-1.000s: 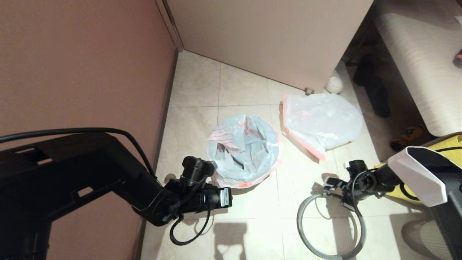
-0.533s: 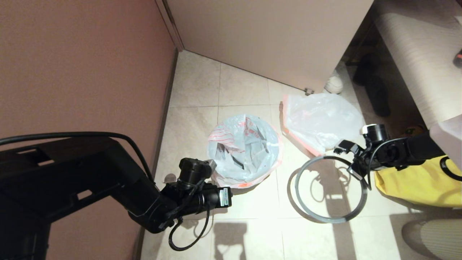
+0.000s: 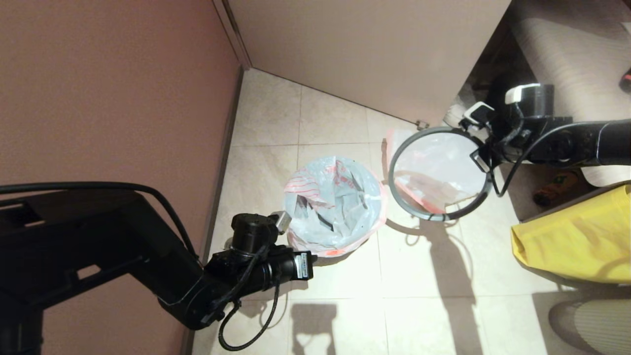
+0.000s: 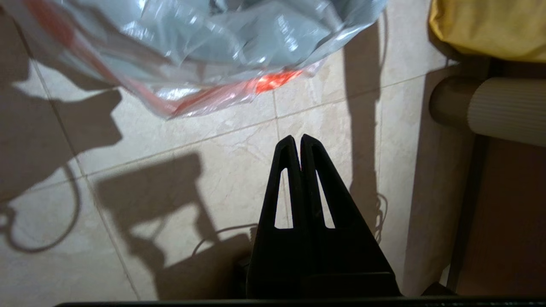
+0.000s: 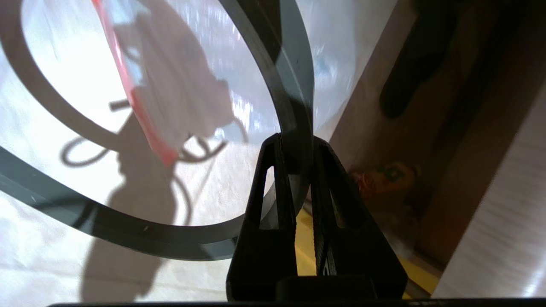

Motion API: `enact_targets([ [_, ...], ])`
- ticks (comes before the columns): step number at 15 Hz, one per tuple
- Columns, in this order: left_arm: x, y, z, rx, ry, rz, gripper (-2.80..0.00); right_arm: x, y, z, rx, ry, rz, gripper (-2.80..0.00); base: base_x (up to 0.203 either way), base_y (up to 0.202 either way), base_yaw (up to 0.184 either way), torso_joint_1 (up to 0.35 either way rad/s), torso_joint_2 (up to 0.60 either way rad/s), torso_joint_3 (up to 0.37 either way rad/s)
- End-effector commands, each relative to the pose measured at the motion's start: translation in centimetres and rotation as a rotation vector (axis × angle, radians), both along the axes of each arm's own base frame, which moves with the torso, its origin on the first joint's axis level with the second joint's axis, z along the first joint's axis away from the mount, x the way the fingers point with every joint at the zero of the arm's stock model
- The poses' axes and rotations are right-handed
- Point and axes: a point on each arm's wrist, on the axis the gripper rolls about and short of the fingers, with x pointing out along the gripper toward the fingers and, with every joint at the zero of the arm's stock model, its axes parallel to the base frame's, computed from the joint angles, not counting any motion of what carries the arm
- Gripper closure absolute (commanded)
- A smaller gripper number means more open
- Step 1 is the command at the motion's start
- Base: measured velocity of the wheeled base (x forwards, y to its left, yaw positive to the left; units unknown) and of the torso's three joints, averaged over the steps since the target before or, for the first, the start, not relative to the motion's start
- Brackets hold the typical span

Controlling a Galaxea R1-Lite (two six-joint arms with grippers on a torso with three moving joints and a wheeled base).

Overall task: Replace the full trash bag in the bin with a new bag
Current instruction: Place the trash can ring on the trash can

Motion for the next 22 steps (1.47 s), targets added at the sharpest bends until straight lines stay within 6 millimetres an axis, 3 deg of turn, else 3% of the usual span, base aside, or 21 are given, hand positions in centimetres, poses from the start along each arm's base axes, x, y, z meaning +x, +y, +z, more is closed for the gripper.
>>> enact_targets([
  [1,-1.0,0.2,3.5,-0.053,-0.089,-0.008,0.00,-1.0,2.7,3.9,0.066,-0.096,0.021,0.00,0.000,0.000,0.000,0.000,0.00,0.000],
  [4,-2.8,0.9,8.0,-0.104,-0.197,-0.019,0.00,-2.4,7.4,5.3,0.134,-0.115,0.051,0.00,0.000,0.000,0.000,0.000,0.00,0.000],
  [7,-5.4,1.9,12.3,-0.138,-0.276,-0.041,0.00,-5.1,8.1,8.7,0.156,-0.205,0.064,0.00,0.000,0.000,0.000,0.000,0.00,0.000],
  [9,-5.8,1.9,12.8,-0.134,-0.273,-0.049,0.00,-7.4,8.8,11.0,0.171,-0.259,0.080,0.00,0.000,0.000,0.000,0.000,0.00,0.000],
  [12,-6.1,1.9,13.1,-0.140,-0.281,-0.053,0.00,-8.6,10.0,11.7,0.226,-0.279,0.084,0.00,0.000,0.000,0.000,0.000,0.00,0.000],
  [15,-5.8,2.0,13.1,-0.135,-0.285,-0.030,0.00,-8.4,13.0,9.9,0.334,-0.219,0.113,0.00,0.000,0.000,0.000,0.000,0.00,0.000],
  [20,-3.6,3.4,14.9,-0.091,-0.381,0.184,0.00,-6.7,20.1,3.0,0.529,-0.033,0.143,0.00,0.000,0.000,0.000,0.000,0.00,0.000],
  [22,-2.6,3.8,14.6,-0.041,-0.401,0.235,0.00,-6.3,21.3,0.7,0.593,0.058,0.141,0.00,0.000,0.000,0.000,0.000,0.00,0.000],
])
